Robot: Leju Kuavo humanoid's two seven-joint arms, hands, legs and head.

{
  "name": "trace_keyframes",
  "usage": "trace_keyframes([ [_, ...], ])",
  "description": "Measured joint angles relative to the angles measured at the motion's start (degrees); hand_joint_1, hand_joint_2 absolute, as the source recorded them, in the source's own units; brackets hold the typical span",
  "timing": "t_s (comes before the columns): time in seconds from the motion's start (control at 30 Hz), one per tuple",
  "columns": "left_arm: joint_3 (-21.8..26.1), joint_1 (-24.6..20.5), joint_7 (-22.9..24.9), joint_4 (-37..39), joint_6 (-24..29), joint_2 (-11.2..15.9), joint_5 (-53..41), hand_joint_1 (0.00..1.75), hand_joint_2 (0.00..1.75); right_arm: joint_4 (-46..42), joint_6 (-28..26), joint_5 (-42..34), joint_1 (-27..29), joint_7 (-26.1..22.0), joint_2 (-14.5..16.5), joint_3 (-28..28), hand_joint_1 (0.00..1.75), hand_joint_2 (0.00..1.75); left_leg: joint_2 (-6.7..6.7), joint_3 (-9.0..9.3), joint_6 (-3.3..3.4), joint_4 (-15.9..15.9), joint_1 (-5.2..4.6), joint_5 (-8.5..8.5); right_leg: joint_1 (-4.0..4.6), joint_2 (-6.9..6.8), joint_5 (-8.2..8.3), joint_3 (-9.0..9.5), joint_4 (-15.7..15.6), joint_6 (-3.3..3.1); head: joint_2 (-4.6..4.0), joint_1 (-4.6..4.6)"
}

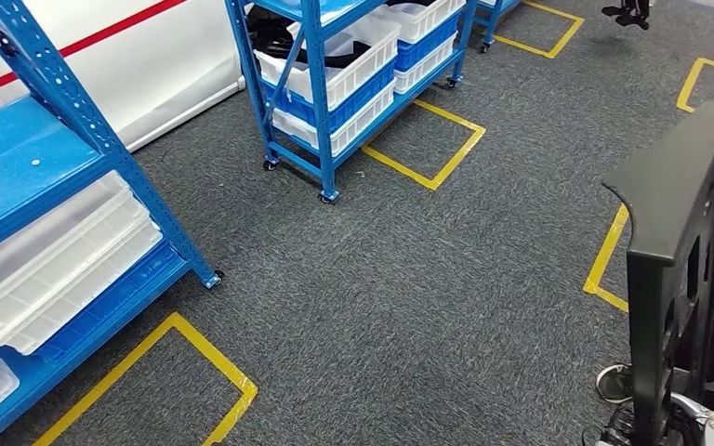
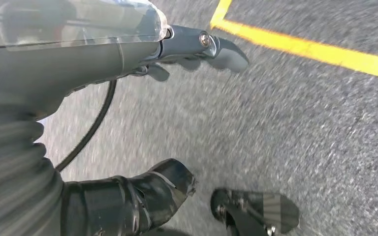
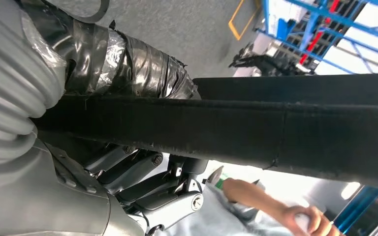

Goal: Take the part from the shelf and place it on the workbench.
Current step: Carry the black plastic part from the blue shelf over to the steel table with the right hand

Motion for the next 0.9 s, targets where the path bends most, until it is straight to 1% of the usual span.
trace_keyframes([
  [0.03, 0.0, -0.17, -0.05, 0.0, 0.01, -0.01, 0.02, 0.0, 1.75, 0.02, 0.03, -0.01, -0.04, 0.0, 0.0, 0.0, 1.75, 1.75, 0.57, 0.24, 0.06, -0.49, -0.02, 0.1, -0.1, 0.63, 0.24, -0.16, -0.2, 0.44, 0.0, -0.01],
  [0.07, 0.0, -0.28, -0.09, 0.0, 0.01, -0.02, 0.07, 0.0, 1.75, 0.07, 0.04, -0.01, -0.09, 0.0, -0.01, 0.0, 1.75, 1.75, 1.29, 0.51, 0.21, -1.0, 0.06, 0.43, -0.08, 0.37, 0.22, -0.29, -0.11, 0.75, 0.0, -0.01],
  [0.1, 0.01, -0.3, -0.13, 0.0, 0.01, -0.02, 0.12, 0.0, 1.75, 0.14, 0.04, -0.01, -0.28, -0.01, -0.01, 0.0, 1.75, 1.75, 2.09, 0.82, 0.44, -1.59, 0.18, 0.8, 0.05, -0.81, -0.44, -0.79, 0.83, 1.02, 0.0, 0.03],
  [0.13, 0.01, -0.26, -0.16, 0.0, 0.0, -0.03, 0.14, 0.0, 1.75, 0.23, 0.02, 0.0, -0.56, -0.01, -0.02, -0.01, 1.75, 1.75, 2.92, 1.02, 0.63, -2.12, 0.28, 1.12, 0.18, -2.46, -1.69, -1.74, 2.81, 1.23, 0.0, 0.06],
  [0.17, 0.02, -0.19, -0.19, 0.0, -0.01, -0.03, 0.16, 0.0, 1.75, 0.38, 0.01, 0.0, -0.84, -0.01, -0.03, -0.01, 1.75, 1.75, 3.77, 1.14, 0.79, -2.36, 0.25, 1.27, 0.17, -4.43, -3.51, -3.2, 6.02, 1.39, 0.0, 0.08],
  [0.2, 0.03, -0.12, -0.21, 0.0, -0.01, -0.03, 0.17, 0.0, 1.75, 0.55, 0.0, 0.0, -1.11, -0.01, -0.04, -0.01, 1.75, 1.75, 4.57, 1.14, 0.91, -2.42, 0.19, 1.27, 0.08, -5.74, -5.34, -4.99, 9.74, 1.63, 0.0, 0.1],
  [0.23, 0.05, -0.08, -0.22, 0.0, -0.01, -0.02, 0.2, 0.0, 1.75, 0.76, 0.0, 0.0, -1.27, 0.0, -0.07, -0.02, 1.75, 1.75, 5.38, 1.12, 0.92, -2.38, 0.13, 1.2, -0.12, -6.27, -6.49, -6.47, 12.88, 1.88, 0.0, 0.09],
  [0.27, 0.08, -0.07, -0.22, 0.0, 0.0, 0.0, 0.22, 0.0, 1.75, 0.98, 0.0, 0.01, -1.35, 0.01, -0.09, -0.02, 1.75, 1.75, 6.19, 1.15, 0.88, -2.33, 0.11, 1.09, -0.37, -6.58, -6.73, -7.25, 14.61, 2.13, 0.0, 0.09],
  [0.3, 0.12, -0.07, -0.21, 0.0, 0.01, 0.01, 0.23, 0.0, 1.75, 1.2, 0.0, 0.02, -1.39, 0.01, -0.12, -0.02, 1.75, 1.75, 6.94, 1.21, 0.77, -2.27, 0.13, 0.95, -0.63, -6.85, -5.89, -6.91, 14.12, 2.35, 0.0, 0.09],
  [0.33, 0.15, -0.09, -0.19, 0.0, 0.0, 0.02, 0.24, 0.0, 1.75, 1.39, 0.0, 0.03, -1.44, 0.01, -0.14, -0.02, 1.75, 1.75, 7.63, 1.32, 0.56, -2.16, 0.16, 0.78, -0.86, -7.31, -4.27, -5.45, 11.53, 2.51, 0.0, 0.09],
  [0.37, 0.16, -0.11, -0.16, 0.0, -0.01, 0.02, 0.24, 0.0, 1.75, 1.54, 0.0, 0.04, -1.5, 0.01, -0.15, -0.02, 1.75, 1.75, 8.26, 1.45, 0.28, -1.95, 0.18, 0.53, -1.01, -8.32, -2.57, -3.26, 7.51, 2.59, 0.0, 0.1],
  [0.4, 0.18, -0.12, -0.13, 0.0, -0.01, 0.03, 0.24, 0.0, 1.75, 1.68, 0.0, 0.04, -1.59, 0.01, -0.16, -0.02, 1.75, 1.75, 8.83, 1.48, -0.09, -1.67, 0.1, 0.22, -0.9, -9.44, -1.39, -1.32, 3.93, 2.48, 0.0, 0.09],
  [0.43, 0.2, -0.11, -0.08, 0.0, -0.02, 0.04, 0.24, 0.0, 1.75, 1.78, 0.0, 0.04, -1.67, 0.01, -0.16, -0.02, 1.75, 1.75, 9.28, 1.5, -0.45, -1.43, 0.02, -0.07, -0.73, -10.2, -0.77, 0.02, 1.41, 2.18, 0.0, 0.06],
  [0.47, 0.22, -0.16, -0.05, 0.0, -0.01, 0.07, 0.24, 0.0, 1.75, 1.85, 0.0, 0.04, -1.72, 0.01, -0.17, -0.02, 1.75, 1.75, 9.71, 1.54, -0.79, -1.22, -0.1, -0.32, -0.5, -10.62, -0.71, 0.59, 0.18, 1.82, 0.0, 0.03],
  [0.5, 0.24, -0.23, -0.02, 0.0, -0.01, 0.08, 0.24, 0.0, 1.75, 1.92, -0.01, 0.04, -1.76, 0.01, -0.17, -0.02, 1.75, 1.75, 10.14, 1.63, -1.09, -1.16, -0.18, -0.46, -0.24, -10.32, -0.83, 0.49, 0.17, 1.4, 0.0, -0.01],
  [0.53, 0.25, -0.34, 0.01, 0.0, -0.01, 0.08, 0.24, 0.0, 1.75, 1.94, -0.01, 0.05, -1.76, 0.01, -0.17, -0.02, 1.75, 1.75, 10.58, 1.83, -1.35, -1.19, -0.14, -0.53, -0.23, -9.68, -0.77, 0.38, 0.1, 0.99, 0.0, -0.04],
  [0.57, 0.26, -0.44, 0.03, 0.0, -0.01, 0.08, 0.24, 0.0, 1.75, 1.95, -0.02, 0.06, -1.74, 0.01, -0.17, -0.02, 1.75, 1.75, 10.65, 1.98, -1.63, -1.07, -0.03, -0.78, -0.29, -9.14, -0.65, 0.36, -0.06, 0.63, 0.0, -0.04],
  [0.6, 0.26, -0.49, 0.04, 0.0, -0.02, 0.08, 0.23, 0.0, 1.75, 1.96, -0.03, 0.07, -1.75, 0.01, -0.17, -0.03, 1.75, 1.75, 9.85, 1.8, -1.85, -0.32, 0.11, -1.52, -0.38, -8.58, -0.48, 0.36, -0.24, 0.22, 0.0, -0.04],
  [0.63, 0.26, -0.47, 0.04, 0.0, -0.02, 0.08, 0.23, 0.0, 1.75, 1.96, -0.05, 0.09, -1.82, 0.01, -0.17, -0.03, 1.75, 1.75, 8.57, 1.09, -2.01, 1.41, 0.25, -2.84, -0.52, -8.03, -0.29, 0.36, -0.43, -0.17, 0.0, -0.05],
  [0.67, 0.27, -0.41, -0.01, 0.0, -0.05, 0.09, 0.26, 0.0, 1.75, 2.01, -0.05, 0.13, -1.9, 0.01, -0.17, -0.04, 1.75, 1.75, 6.94, -0.28, -2.09, 4.49, 0.35, -4.75, -0.55, -7.47, -0.15, 0.33, -0.54, -0.46, 0.0, -0.05],
  [0.7, 0.3, -0.35, -0.09, 0.0, -0.09, 0.09, 0.34, 0.0, 1.75, 2.09, -0.05, 0.2, -1.99, 0.01, -0.17, -0.04, 1.75, 1.75, 5.57, -2.16, -2.08, 8.51, 0.38, -6.8, -0.46, -6.86, -0.06, 0.21, -0.55, -0.67, 0.0, -0.06],
  [0.73, 0.36, -0.27, -0.22, 0.0, -0.16, 0.1, 0.46, 0.0, 1.75, 2.22, -0.01, 0.27, -2.06, 0.01, -0.17, -0.04, 1.75, 1.75, 4.94, -4.03, -2.05, 12.38, 0.39, -8.33, -0.34, -6.17, -0.01, 0.12, -0.53, -0.77, 0.0, -0.06],
  [0.77, 0.44, -0.19, -0.39, 0.0, -0.24, 0.1, 0.59, 0.0, 1.75, 2.39, 0.03, 0.36, -2.1, 0.01, -0.17, -0.04, 1.75, 1.75, 4.64, -5.4, -1.97, 15.04, 0.38, -8.88, -0.19, -5.38, 0.01, 0.09, -0.5, -0.83, 0.0, -0.06],
  [0.8, 0.53, -0.12, -0.54, 0.0, -0.31, 0.11, 0.71, 0.0, 1.75, 2.56, 0.05, 0.42, -2.13, 0.01, -0.17, -0.04, 1.75, 1.75, 4.52, -5.87, -1.83, 15.66, 0.36, -8.29, -0.06, -4.59, 0.02, 0.1, -0.45, -0.84, 0.0, -0.05],
  [0.83, 0.61, -0.06, -0.66, 0.0, -0.39, 0.11, 0.78, 0.0, 1.75, 2.7, 0.06, 0.45, -2.17, 0.01, -0.17, -0.04, 1.75, 1.75, 4.36, -5.26, -1.61, 13.94, 0.33, -6.6, 0.04, -3.77, 0.03, 0.14, -0.38, -0.84, 0.0, -0.06],
  [0.87, 0.66, -0.02, -0.73, 0.0, -0.44, 0.12, 0.81, 0.0, 1.75, 2.8, 0.05, 0.48, -2.21, 0.01, -0.17, -0.04, 1.75, 1.75, 3.66, -3.78, -1.29, 10.3, 0.31, -4.2, 0.09, -2.97, 0.03, 0.2, -0.31, -0.84, 0.0, -0.06],
  [0.9, 0.71, 0.01, -0.75, 0.0, -0.48, 0.19, 0.83, 0.0, 1.75, 2.86, 0.05, 0.48, -2.27, 0.01, -0.17, -0.04, 1.75, 1.75, 2.21, -2.2, -0.94, 6.44, 0.27, -2.3, 0.15, -2.28, 0.04, 0.19, -0.21, -0.78, 0.0, -0.05],
])
